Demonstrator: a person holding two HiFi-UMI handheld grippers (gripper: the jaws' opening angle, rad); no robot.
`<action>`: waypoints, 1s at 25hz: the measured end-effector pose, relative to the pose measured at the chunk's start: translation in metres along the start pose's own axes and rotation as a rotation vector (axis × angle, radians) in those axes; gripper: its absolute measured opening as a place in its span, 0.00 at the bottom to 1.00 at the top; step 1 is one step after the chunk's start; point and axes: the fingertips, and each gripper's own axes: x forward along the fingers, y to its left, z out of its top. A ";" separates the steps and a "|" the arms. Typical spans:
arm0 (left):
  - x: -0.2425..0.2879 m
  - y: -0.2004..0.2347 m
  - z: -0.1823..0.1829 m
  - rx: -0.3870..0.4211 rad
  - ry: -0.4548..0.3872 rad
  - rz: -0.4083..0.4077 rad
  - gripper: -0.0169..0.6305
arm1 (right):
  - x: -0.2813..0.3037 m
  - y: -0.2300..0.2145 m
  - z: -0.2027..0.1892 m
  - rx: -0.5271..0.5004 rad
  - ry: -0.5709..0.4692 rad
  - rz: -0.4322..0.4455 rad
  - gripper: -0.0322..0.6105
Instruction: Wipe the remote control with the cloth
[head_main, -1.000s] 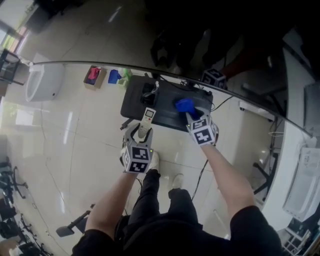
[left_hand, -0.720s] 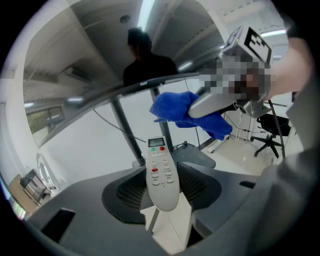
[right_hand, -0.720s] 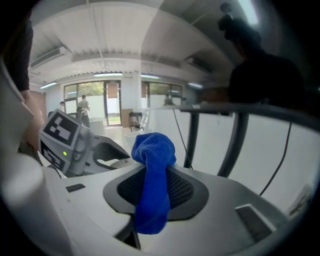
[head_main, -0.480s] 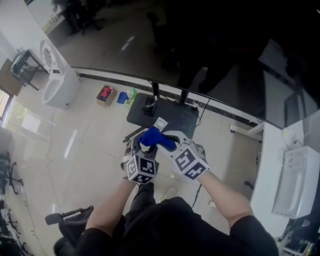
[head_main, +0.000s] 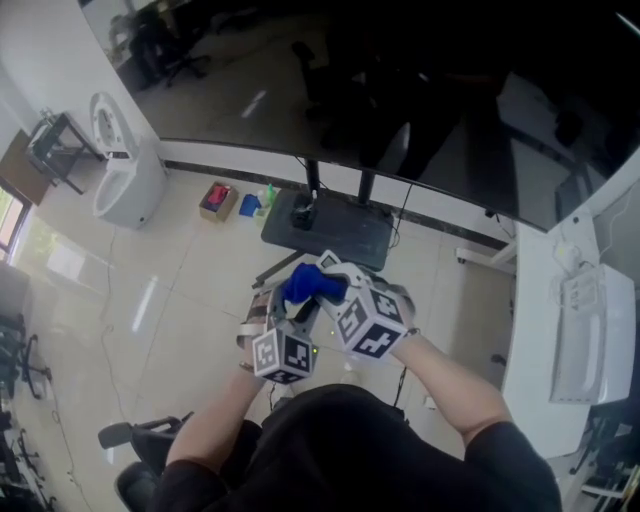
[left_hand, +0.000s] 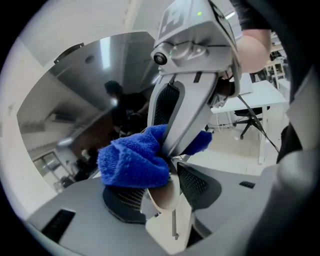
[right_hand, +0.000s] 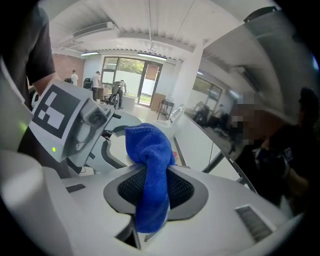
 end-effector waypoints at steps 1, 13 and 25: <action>-0.007 0.000 -0.001 0.003 -0.007 -0.006 0.33 | -0.002 -0.001 0.001 0.001 0.004 -0.021 0.22; -0.046 0.024 -0.014 0.010 -0.064 -0.008 0.33 | -0.024 0.008 0.046 0.040 -0.086 -0.094 0.21; -0.076 0.023 -0.001 0.208 -0.149 -0.004 0.33 | -0.012 0.010 0.039 -0.024 0.045 -0.124 0.21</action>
